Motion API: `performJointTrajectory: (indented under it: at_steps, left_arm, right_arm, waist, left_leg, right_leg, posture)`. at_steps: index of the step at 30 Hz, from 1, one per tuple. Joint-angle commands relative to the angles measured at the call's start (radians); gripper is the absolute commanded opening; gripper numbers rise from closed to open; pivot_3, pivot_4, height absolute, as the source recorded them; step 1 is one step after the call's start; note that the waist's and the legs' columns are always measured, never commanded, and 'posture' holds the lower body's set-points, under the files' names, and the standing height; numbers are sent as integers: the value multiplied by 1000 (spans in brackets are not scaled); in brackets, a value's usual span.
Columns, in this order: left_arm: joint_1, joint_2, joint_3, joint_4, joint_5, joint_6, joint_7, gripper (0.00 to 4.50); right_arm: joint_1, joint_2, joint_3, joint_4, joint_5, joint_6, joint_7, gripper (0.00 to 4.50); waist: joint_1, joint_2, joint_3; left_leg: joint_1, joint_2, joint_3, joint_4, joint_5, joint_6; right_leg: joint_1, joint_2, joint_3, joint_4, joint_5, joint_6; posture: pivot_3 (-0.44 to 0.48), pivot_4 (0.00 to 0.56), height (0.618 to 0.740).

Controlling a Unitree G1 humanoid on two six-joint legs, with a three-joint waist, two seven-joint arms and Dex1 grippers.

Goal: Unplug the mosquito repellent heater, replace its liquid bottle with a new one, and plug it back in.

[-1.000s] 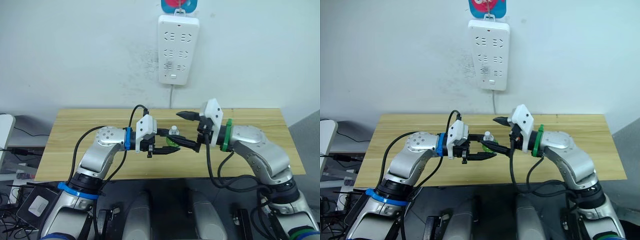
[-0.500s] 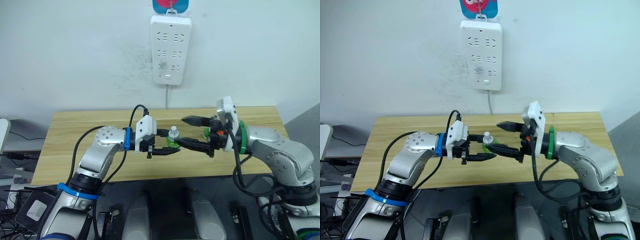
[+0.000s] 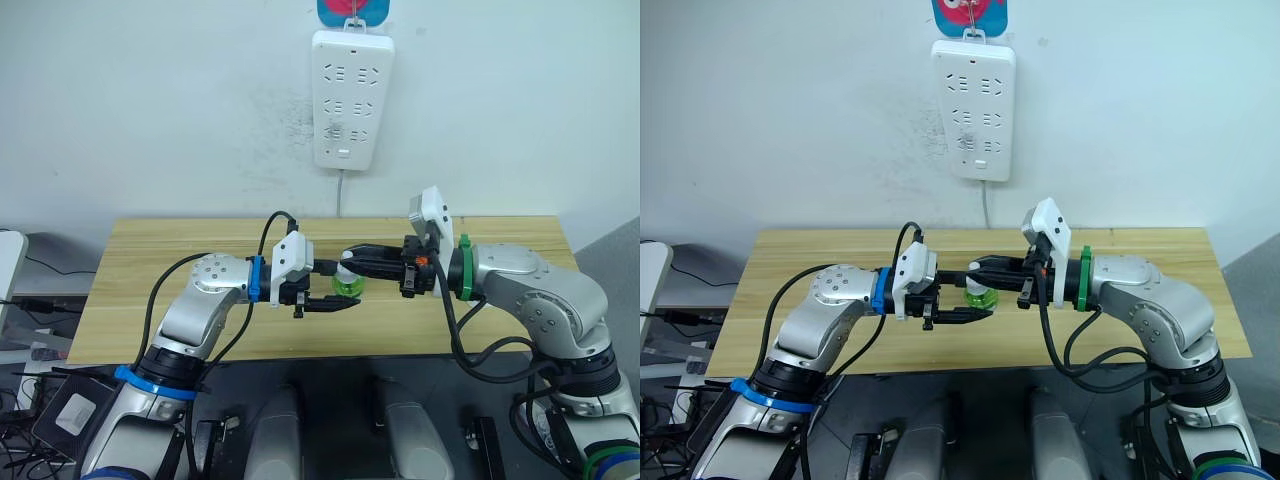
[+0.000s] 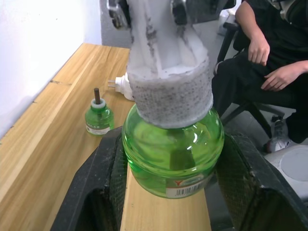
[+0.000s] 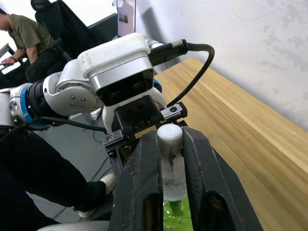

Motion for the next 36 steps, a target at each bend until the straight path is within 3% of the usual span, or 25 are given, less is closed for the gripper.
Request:
performJointTrajectory:
  at_steps: [1,10,15,20,23,29,35,36]
  left_arm:
    - [23,0,8,-53,-19,-12,6,2219]
    - [135,35,34,-87,-7,-24,46,2219]
    - [189,36,99,-105,20,-56,159,2219]
    - [233,48,145,-200,12,1,251,2219]
    - [278,78,166,-279,-10,54,272,2219]
    - [358,155,227,-426,-76,167,290,2219]
    - [366,199,259,-481,-126,235,306,2219]
    - [358,199,256,-477,-127,237,310,2219]
  right_arm:
    - [1,-5,-17,-66,23,-28,22,256]
    - [-136,113,-231,-33,262,48,-197,256]
    - [47,75,-57,55,-202,-262,-312,256]
    - [204,192,56,259,-481,-612,-412,256]
    - [211,285,54,420,-557,-742,-479,256]
    - [185,359,-6,692,-628,-926,-548,256]
    - [165,382,-32,796,-658,-999,-562,256]
    - [169,386,-32,794,-657,-1006,-558,606]
  waist:
    - [0,0,0]
    - [0,0,0]
    - [13,0,1]
    - [18,4,14]
    - [13,7,26]
    - [29,12,59]
    - [32,15,73]
    - [31,16,73]
  left_leg:
    - [0,0,0,0,0,0]
    - [0,1,-1,0,0,0]
    - [0,0,-1,-1,0,0]
    - [0,1,3,-2,0,0]
    - [1,2,6,-2,0,0]
    - [2,3,5,-4,0,0]
    - [2,3,6,-4,0,0]
    - [2,3,6,-4,0,0]
  right_leg:
    - [0,0,0,0,0,0]
    - [0,0,0,0,0,0]
    - [0,-1,0,-1,-1,-1]
    - [-2,-1,2,0,-4,2]
    - [-4,0,5,0,-5,2]
    - [-4,1,5,1,-6,1]
    - [-3,-1,6,0,-7,1]
    - [-3,-1,6,0,-7,1]
  posture:
    - [-105,301,740]
    - [-88,333,740]
    - [-49,386,740]
    - [7,449,740]
    - [37,476,740]
    - [83,518,740]
    - [82,522,740]
    - [79,518,740]
